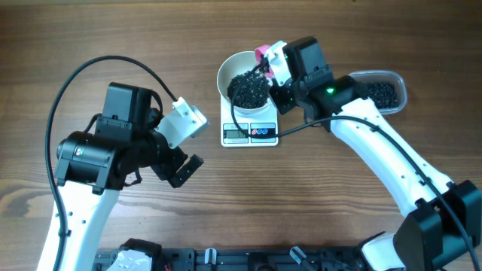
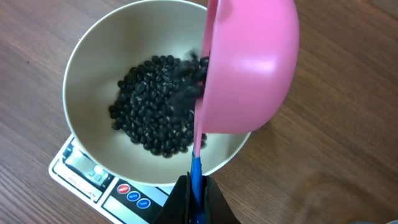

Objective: Scoop item into bowl and weigh 150g on scale
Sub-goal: 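Carry the scoop to the white bowl and pour the beans in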

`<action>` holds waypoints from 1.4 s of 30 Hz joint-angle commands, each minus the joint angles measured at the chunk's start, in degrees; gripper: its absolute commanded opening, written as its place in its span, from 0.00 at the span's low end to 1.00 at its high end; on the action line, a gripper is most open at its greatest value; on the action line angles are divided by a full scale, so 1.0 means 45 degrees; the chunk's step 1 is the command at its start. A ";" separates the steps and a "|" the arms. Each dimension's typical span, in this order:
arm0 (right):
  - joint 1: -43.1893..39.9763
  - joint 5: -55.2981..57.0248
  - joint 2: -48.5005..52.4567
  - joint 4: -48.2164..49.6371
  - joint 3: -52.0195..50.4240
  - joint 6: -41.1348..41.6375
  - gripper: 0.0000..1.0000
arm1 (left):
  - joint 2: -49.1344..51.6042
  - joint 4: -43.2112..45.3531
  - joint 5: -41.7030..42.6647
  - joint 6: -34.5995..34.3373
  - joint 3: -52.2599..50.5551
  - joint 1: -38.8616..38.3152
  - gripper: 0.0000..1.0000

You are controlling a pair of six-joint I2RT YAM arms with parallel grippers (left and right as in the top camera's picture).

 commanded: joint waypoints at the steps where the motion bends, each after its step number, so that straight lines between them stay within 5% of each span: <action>1: 0.0214 0.0724 -0.0107 0.0044 -0.0029 -0.0602 0.04 | 0.0049 0.0005 0.0019 0.0277 0.0073 0.0068 1.00; 10: 0.0491 0.2385 -0.0102 0.0039 -0.0029 -0.1831 0.04 | 0.0049 0.0005 0.0019 0.0277 0.0073 0.0068 1.00; 17: 0.0709 0.0850 -0.0102 -0.0185 -0.0034 -0.1627 0.05 | 0.0049 0.0005 0.0019 0.0277 0.0073 0.0068 1.00; 32: 0.0894 0.1943 0.0087 -0.0350 -0.0034 -0.3079 0.04 | 0.0049 0.0005 0.0019 0.0277 0.0073 0.0068 1.00; 37: -0.0112 0.3021 -0.0015 0.0316 0.0155 0.0845 0.04 | 0.0049 0.0005 0.0019 0.0277 0.0073 0.0068 1.00; 42: -0.1141 0.3007 -0.0928 0.0063 0.0189 0.1069 0.04 | 0.0049 0.0005 0.0019 0.0282 0.0073 0.0068 1.00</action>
